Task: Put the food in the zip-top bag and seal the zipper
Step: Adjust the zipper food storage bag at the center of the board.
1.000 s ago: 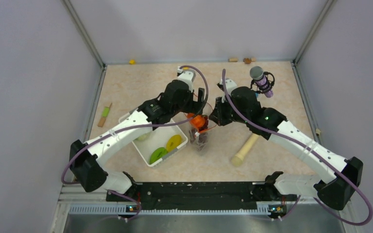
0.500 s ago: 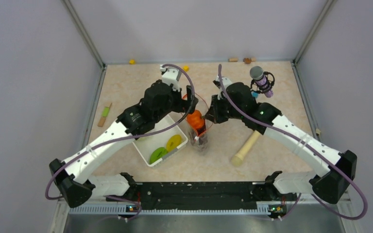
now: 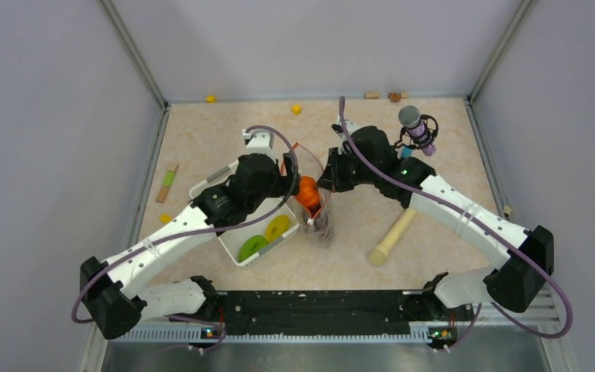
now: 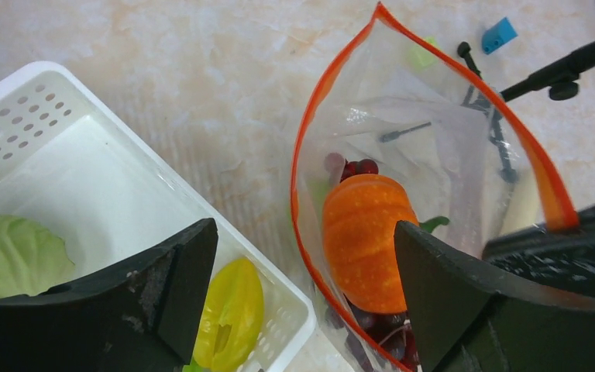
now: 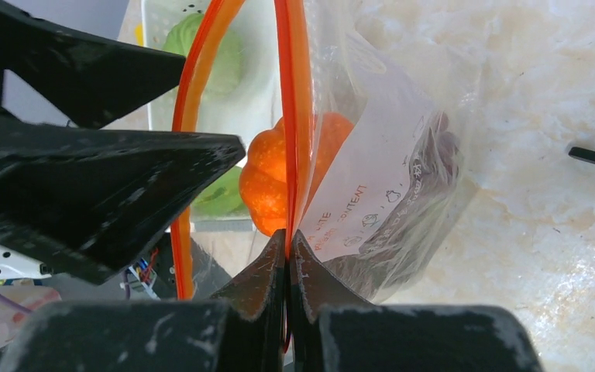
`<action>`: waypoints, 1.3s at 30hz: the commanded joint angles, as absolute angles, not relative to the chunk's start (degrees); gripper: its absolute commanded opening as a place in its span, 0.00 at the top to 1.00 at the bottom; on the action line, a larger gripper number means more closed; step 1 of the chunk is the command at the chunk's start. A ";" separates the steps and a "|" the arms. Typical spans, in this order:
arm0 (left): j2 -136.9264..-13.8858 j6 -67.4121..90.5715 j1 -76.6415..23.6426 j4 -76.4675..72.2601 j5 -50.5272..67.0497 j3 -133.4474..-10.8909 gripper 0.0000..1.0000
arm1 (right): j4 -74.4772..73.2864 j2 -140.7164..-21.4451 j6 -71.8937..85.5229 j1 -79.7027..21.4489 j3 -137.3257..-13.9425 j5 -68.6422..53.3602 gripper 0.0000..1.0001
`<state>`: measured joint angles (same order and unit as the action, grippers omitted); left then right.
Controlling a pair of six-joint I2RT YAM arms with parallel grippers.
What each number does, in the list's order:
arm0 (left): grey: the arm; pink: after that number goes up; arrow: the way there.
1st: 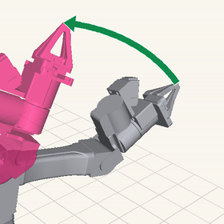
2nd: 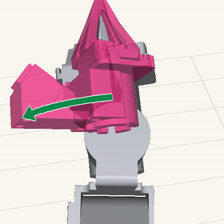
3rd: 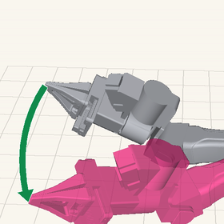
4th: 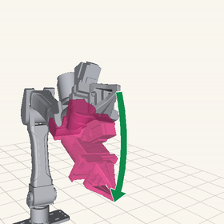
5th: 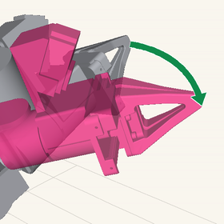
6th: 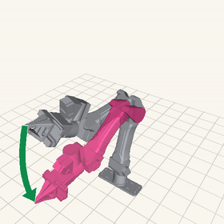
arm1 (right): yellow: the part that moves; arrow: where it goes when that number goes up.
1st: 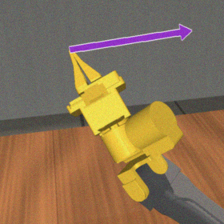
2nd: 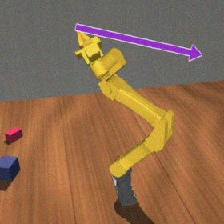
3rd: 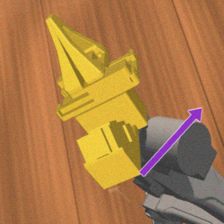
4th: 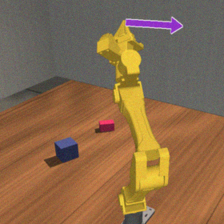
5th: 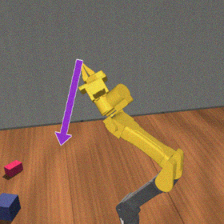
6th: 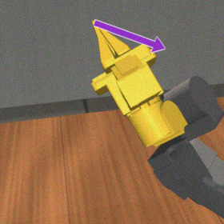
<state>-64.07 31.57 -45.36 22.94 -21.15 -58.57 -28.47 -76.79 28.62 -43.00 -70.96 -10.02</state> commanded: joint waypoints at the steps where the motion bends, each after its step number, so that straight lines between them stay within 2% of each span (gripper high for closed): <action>1: -67.31 36.05 -45.18 18.92 -24.13 -59.86 0.14 | -25.64 -75.71 28.18 -43.34 -72.41 -10.84 1.00; 3: -68.36 35.53 -45.18 18.38 -23.51 -60.46 0.26 | -25.66 -75.36 27.85 -43.39 -71.92 -10.41 1.00; 4: -68.77 35.40 -45.18 18.57 -23.71 -60.92 0.37 | -25.96 -75.25 27.78 -43.34 -71.94 -9.86 1.00; 5: -69.08 35.27 -45.18 18.89 -23.93 -61.32 0.50 | -26.56 -75.17 27.66 -43.33 -72.18 -8.75 1.00; 7: -69.30 35.44 -45.18 19.60 -24.45 -62.19 0.87 | -28.82 -75.58 27.60 -43.24 -73.81 -5.36 1.00; 8: -69.17 35.43 -45.18 19.68 -24.58 -62.38 1.00 | -30.40 -75.95 27.58 -43.12 -75.02 -3.46 1.00; 16: -70.05 31.11 -44.82 19.12 -25.92 -66.39 1.00 | -40.41 -84.46 26.51 -34.60 -86.48 1.27 1.00; 23: -75.62 30.75 -40.96 21.69 -24.93 -70.99 1.00 | -43.96 -89.00 23.20 -33.49 -91.99 1.32 1.00; 30: -75.87 28.77 -39.82 19.26 -17.33 -70.80 1.00 | -39.68 -85.87 19.88 -33.48 -88.80 -8.12 1.00; 39: -70.35 29.46 -39.90 15.67 -6.14 -66.98 1.00 | -35.96 -77.62 19.71 -33.55 -82.90 -14.88 1.00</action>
